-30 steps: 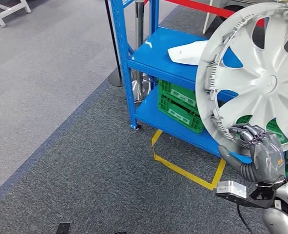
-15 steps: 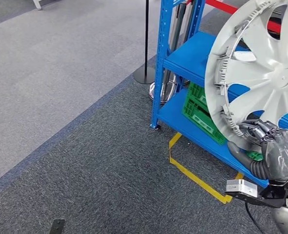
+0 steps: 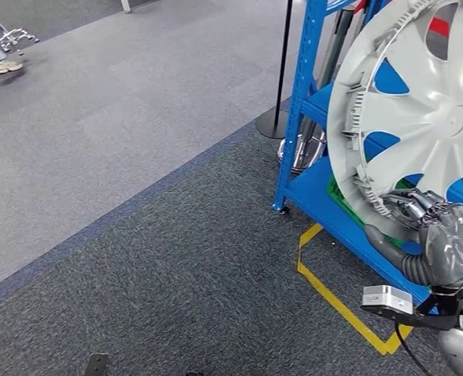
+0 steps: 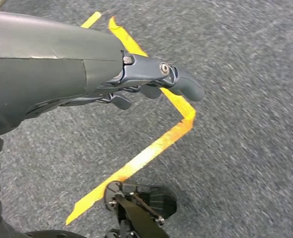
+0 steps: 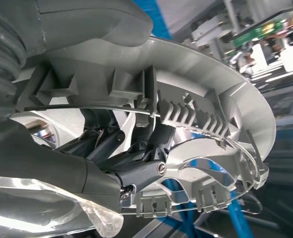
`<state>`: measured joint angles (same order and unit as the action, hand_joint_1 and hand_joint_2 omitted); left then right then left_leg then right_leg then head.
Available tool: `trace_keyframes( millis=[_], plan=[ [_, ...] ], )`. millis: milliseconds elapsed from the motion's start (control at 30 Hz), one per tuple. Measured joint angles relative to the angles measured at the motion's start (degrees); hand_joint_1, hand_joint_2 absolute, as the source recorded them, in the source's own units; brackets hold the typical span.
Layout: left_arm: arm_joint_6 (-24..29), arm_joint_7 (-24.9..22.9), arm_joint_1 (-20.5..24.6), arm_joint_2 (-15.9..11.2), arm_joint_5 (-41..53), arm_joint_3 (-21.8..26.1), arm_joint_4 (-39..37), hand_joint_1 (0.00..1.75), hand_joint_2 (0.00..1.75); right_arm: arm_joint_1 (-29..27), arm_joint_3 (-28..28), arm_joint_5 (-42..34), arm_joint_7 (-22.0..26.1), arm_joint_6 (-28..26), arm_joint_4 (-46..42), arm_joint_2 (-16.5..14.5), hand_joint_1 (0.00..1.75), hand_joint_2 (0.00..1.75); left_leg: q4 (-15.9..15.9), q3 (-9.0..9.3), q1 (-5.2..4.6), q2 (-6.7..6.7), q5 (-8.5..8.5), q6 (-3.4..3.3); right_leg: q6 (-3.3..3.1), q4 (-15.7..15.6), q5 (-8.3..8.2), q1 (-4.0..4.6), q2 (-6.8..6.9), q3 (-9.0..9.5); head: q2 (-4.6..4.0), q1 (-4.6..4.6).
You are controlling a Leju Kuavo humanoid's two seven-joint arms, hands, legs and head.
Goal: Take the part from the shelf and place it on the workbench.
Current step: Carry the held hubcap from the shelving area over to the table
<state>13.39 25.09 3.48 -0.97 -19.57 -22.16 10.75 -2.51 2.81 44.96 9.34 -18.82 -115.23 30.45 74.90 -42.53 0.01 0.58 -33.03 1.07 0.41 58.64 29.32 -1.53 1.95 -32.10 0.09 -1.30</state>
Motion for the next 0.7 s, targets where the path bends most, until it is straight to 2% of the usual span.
trace_keyframes(
  millis=[33, 67, 100, 133, 167, 200, 233, 267, 300, 333, 367, 433, 467, 500, 533, 567, 600, 633, 667, 700],
  plan=[
    [-0.01, -0.03, -0.01, 0.03, 0.16, -0.01, 0.0, 0.0, 1.75, -0.15, -0.01, 0.21, -0.09, -0.01, -0.01, 0.0, 1.75, 1.75, -0.11, 0.12, 0.11, -0.1, 0.65, 0.03, 0.01, 0.0, 0.09, 0.01, 0.74, 0.1, 0.0, -0.01],
    [-0.01, -0.07, -0.01, 0.05, 0.32, -0.01, 0.0, 0.0, 1.75, -0.33, -0.03, 0.39, -0.16, -0.03, -0.02, 0.0, 1.75, 1.75, -2.47, 1.33, 0.14, -0.37, 2.26, -0.07, 0.07, 0.0, 0.2, 0.02, 1.45, 0.25, 0.0, -0.01],
    [0.0, -0.11, 0.02, 0.06, 0.47, -0.02, 0.0, 0.0, 1.75, -0.49, -0.06, 0.56, -0.2, -0.07, -0.02, 0.0, 1.75, 1.75, -6.3, 3.28, 0.03, -1.27, 4.27, -0.34, 0.16, 0.0, 0.33, 0.04, 2.12, 0.42, 0.0, -0.01],
    [0.01, -0.14, 0.11, 0.06, 0.61, -0.04, 0.0, 0.0, 1.75, -0.65, -0.12, 0.73, -0.2, -0.1, -0.03, -0.01, 1.75, 1.75, -10.24, 5.25, -0.33, -2.75, 5.73, -0.69, 0.35, 0.03, 0.5, 0.17, 2.75, 0.58, 0.0, 0.0],
    [0.01, -0.16, 0.26, 0.08, 0.72, -0.06, 0.0, 0.0, 1.75, -0.8, -0.21, 0.89, -0.17, -0.15, -0.03, -0.01, 1.75, 1.75, -13.3, 6.71, -0.67, -4.01, 6.64, -1.09, 0.58, 0.05, 0.65, 0.3, 3.32, 0.66, 0.0, 0.03],
    [0.01, -0.16, 0.38, 0.09, 0.8, -0.08, 0.0, 0.0, 1.75, -0.91, -0.3, 1.04, -0.13, -0.19, -0.03, -0.02, 1.75, 1.75, -15.07, 7.44, -1.02, -4.94, 6.92, -1.43, 0.84, 0.04, 0.77, 0.44, 3.92, 0.72, 0.0, 0.08],
    [0.01, -0.17, 0.48, 0.1, 0.86, -0.1, 0.0, 0.0, 1.75, -0.99, -0.37, 1.16, -0.05, -0.21, -0.04, -0.02, 1.75, 1.75, -15.62, 7.52, -1.29, -5.06, 6.72, -1.67, 1.13, -0.01, 0.87, 0.56, 4.54, 0.77, 0.0, 0.12],
    [0.01, -0.17, 0.51, 0.1, 0.9, -0.12, 0.0, 0.0, 1.75, -1.02, -0.41, 1.25, 0.0, -0.23, -0.04, -0.02, 1.75, 1.75, -15.84, 7.41, -1.31, -4.37, 6.79, -1.94, 1.42, -0.13, 0.94, 0.56, 5.22, 0.92, 0.0, 0.15],
    [0.01, -0.18, 0.45, 0.09, 0.94, -0.13, 0.0, 0.0, 1.75, -1.0, -0.43, 1.32, 0.03, -0.22, -0.04, -0.01, 1.75, 1.75, -16.15, 7.49, -1.22, -3.71, 6.95, -2.26, 1.73, -0.16, 1.21, 0.45, 5.27, 0.99, 0.0, 0.19],
    [0.0, -0.2, 0.43, 0.15, 0.98, -0.15, 0.0, 0.0, 1.75, -1.02, -0.46, 1.35, 0.05, -0.21, -0.05, -0.01, 1.75, 1.75, -16.47, 7.65, -1.08, -3.01, 7.11, -2.59, 1.96, 0.28, 1.75, 0.31, 4.26, 0.86, 0.0, 0.21],
    [-0.01, -0.21, 0.48, 0.18, 1.01, -0.18, 0.0, 0.0, 1.75, -1.04, -0.51, 1.38, 0.05, -0.18, -0.08, 0.01, 1.75, 1.75, -16.78, 7.82, -0.92, -2.31, 7.29, -2.89, 2.11, 1.65, 2.72, 0.2, 2.66, 0.25, 0.0, 0.32],
    [-0.05, -0.23, 0.77, 0.27, 1.08, -0.25, 0.0, 0.0, 1.75, -1.07, -0.67, 1.49, 0.09, -0.1, -0.15, 0.02, 1.75, 1.75, -16.96, 7.95, -0.78, -0.9, 7.43, -3.27, 2.11, 7.54, 5.57, 0.16, -0.8, -2.77, 0.0, 0.64],
    [-0.1, -0.26, 0.94, 0.26, 1.15, -0.3, 0.0, 0.0, 1.75, -1.07, -0.73, 1.57, 0.1, -0.04, -0.17, 0.02, 1.75, 1.75, -16.92, 7.93, -0.79, -0.12, 7.42, -3.38, 2.13, 11.1, 6.79, 0.23, -1.47, -4.76, 0.0, 0.78],
    [-0.15, -0.3, 1.04, 0.28, 1.27, -0.37, 0.0, 0.0, 1.75, -1.06, -0.77, 1.63, 0.1, 0.05, -0.17, 0.02, 1.75, 1.75, -16.87, 7.96, -0.81, 0.69, 7.4, -3.46, 2.17, 13.67, 7.25, 0.27, -1.74, -6.37, 0.0, 0.84],
    [-0.23, -0.36, 1.09, 0.3, 1.42, -0.44, 0.0, 0.0, 1.75, -1.05, -0.77, 1.67, 0.09, 0.18, -0.17, 0.02, 1.75, 1.75, -16.81, 8.01, -0.8, 1.55, 7.37, -3.47, 2.22, 14.41, 6.62, 0.27, -1.86, -7.17, 0.0, 0.83],
    [-0.29, -0.43, 1.1, 0.32, 1.55, -0.5, 0.0, 0.0, 1.75, -1.02, -0.77, 1.69, 0.06, 0.33, -0.18, 0.02, 1.75, 1.75, -16.71, 8.07, -0.73, 2.41, 7.32, -3.42, 2.29, 13.01, 4.96, 0.21, -1.99, -6.92, 0.0, 0.84],
    [-0.33, -0.51, 1.12, 0.34, 1.65, -0.54, 0.0, 0.0, 1.75, -0.93, -0.77, 1.71, 0.02, 0.5, -0.19, 0.02, 1.75, 1.75, -16.55, 8.12, -0.64, 3.24, 7.22, -3.28, 2.38, 9.87, 2.68, 0.05, -2.44, -5.77, 0.0, 0.85],
    [-0.37, -0.57, 1.16, 0.33, 1.69, -0.56, 0.0, 0.0, 1.75, -0.79, -0.77, 1.74, -0.01, 0.66, -0.19, 0.02, 1.75, 1.75, -16.27, 8.01, -0.61, 4.04, 7.07, -3.04, 2.51, 6.45, 1.0, -0.17, -3.63, -4.37, 0.0, 0.86],
    [-0.37, -0.63, 1.25, 0.32, 1.72, -0.57, 0.0, 0.0, 1.75, -0.65, -0.79, 1.78, -0.03, 0.78, -0.25, 0.03, 1.75, 1.75, -15.85, 7.75, -0.58, 4.8, 6.94, -2.78, 2.53, 3.6, 0.0, -0.4, -4.73, -3.03, 0.0, 0.83],
    [-0.36, -0.69, 1.32, 0.29, 1.72, -0.59, 0.0, 0.0, 1.75, -0.56, -0.8, 1.81, -0.04, 0.86, -0.31, 0.04, 1.75, 1.75, -15.54, 7.43, -0.56, 5.49, 6.9, -2.49, 2.48, 1.9, -0.32, -0.53, -5.57, -2.18, 0.0, 0.8]
  ],
)
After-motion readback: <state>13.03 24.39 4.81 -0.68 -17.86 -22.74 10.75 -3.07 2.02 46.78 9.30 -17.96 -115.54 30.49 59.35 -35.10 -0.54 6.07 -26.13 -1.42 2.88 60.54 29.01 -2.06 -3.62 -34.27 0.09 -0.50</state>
